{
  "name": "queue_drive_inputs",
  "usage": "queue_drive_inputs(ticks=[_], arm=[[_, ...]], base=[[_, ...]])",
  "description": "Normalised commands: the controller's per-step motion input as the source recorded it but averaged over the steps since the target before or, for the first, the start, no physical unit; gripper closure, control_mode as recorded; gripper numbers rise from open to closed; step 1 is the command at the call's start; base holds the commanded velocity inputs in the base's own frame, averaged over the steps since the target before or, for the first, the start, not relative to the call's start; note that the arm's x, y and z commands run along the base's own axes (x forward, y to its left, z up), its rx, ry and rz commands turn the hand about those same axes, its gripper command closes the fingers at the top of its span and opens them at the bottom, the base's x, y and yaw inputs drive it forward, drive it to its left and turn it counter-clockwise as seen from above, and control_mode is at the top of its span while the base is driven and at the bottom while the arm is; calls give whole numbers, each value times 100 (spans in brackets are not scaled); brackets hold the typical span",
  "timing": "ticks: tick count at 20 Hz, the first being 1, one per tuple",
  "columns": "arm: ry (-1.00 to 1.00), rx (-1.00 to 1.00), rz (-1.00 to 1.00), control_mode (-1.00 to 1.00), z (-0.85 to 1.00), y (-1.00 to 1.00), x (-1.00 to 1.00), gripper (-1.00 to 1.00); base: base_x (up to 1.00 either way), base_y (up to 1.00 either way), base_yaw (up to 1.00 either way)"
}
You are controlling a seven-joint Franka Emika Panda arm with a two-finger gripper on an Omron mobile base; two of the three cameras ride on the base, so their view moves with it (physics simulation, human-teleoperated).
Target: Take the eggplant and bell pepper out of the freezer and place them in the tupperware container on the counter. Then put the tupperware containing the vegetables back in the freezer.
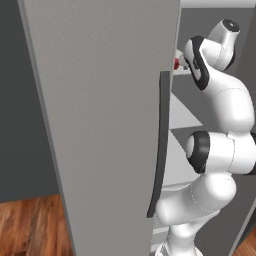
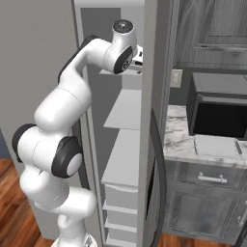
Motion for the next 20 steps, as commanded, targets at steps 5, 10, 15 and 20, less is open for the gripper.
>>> queue_drive_inputs(ticks=[5,10,15,20], arm=[[-2,-1,-3,-100,0,-1,15,-100],[0,0,-5,-100,0,-8,26,-100],[0,0,-4,-100,0,-17,25,-100],[0,0,-2,-100,0,-10,24,-100]], base=[[0,0,0],[0,0,0],[0,0,0],[0,0,0]])
